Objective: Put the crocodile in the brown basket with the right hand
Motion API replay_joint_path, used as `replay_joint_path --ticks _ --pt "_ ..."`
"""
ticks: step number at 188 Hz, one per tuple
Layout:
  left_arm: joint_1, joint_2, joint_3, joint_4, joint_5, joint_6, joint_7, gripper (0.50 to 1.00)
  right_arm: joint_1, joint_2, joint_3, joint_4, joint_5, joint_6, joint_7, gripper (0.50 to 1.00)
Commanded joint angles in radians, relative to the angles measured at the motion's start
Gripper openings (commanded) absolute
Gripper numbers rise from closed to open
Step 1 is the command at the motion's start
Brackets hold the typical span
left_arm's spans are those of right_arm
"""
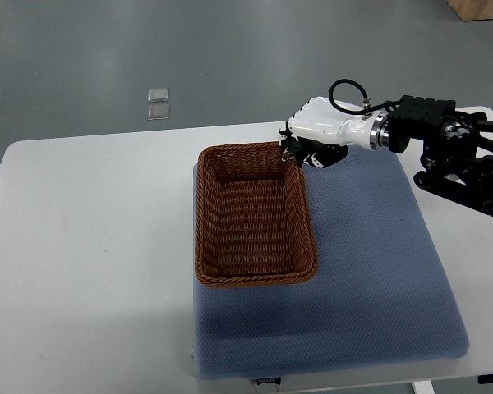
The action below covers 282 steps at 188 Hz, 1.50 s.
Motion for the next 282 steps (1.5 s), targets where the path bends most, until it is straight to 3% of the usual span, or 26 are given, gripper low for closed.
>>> replay_joint_path --ticks 1,67,107,123,134,140,154,168,223,237,282 --pt "0.000 0.000 0.000 0.000 0.000 0.000 0.000 1.000 0.002 0.002 0.000 0.059 -0.026 -0.015 0.006 0.500" --pt "0.000 0.000 0.000 0.000 0.000 0.000 0.000 1.000 -0.010 0.049 -0.006 0.167 -0.051 -0.018 0.026 0.500" --pt "0.000 0.000 0.000 0.000 0.000 0.000 0.000 1.000 -0.038 0.057 -0.013 0.168 -0.086 -0.015 0.035 0.502" --pt "0.000 0.000 0.000 0.000 0.000 0.000 0.000 1.000 -0.045 0.068 -0.013 0.168 -0.087 -0.015 0.035 0.547" --pt "0.000 0.000 0.000 0.000 0.000 0.000 0.000 1.000 -0.047 0.069 -0.013 0.165 -0.087 -0.015 0.035 0.607" --pt "0.000 0.000 0.000 0.000 0.000 0.000 0.000 1.000 -0.047 0.069 -0.013 0.159 -0.087 -0.017 0.035 0.678" --pt "0.000 0.000 0.000 0.000 0.000 0.000 0.000 1.000 -0.049 0.069 -0.011 0.157 -0.086 -0.017 0.035 0.790" --pt "0.000 0.000 0.000 0.000 0.000 0.000 0.000 1.000 -0.050 0.069 -0.011 0.154 -0.086 -0.017 0.034 0.852" --pt "0.000 0.000 0.000 0.000 0.000 0.000 0.000 1.000 -0.072 0.069 0.063 0.139 -0.074 -0.002 0.023 0.897" --pt "0.000 0.000 0.000 0.000 0.000 0.000 0.000 1.000 -0.104 0.068 0.142 0.136 -0.069 0.041 0.020 0.901" --pt "0.000 0.000 0.000 0.000 0.000 0.000 0.000 1.000 -0.237 0.086 0.550 0.105 -0.037 0.314 -0.006 0.901"
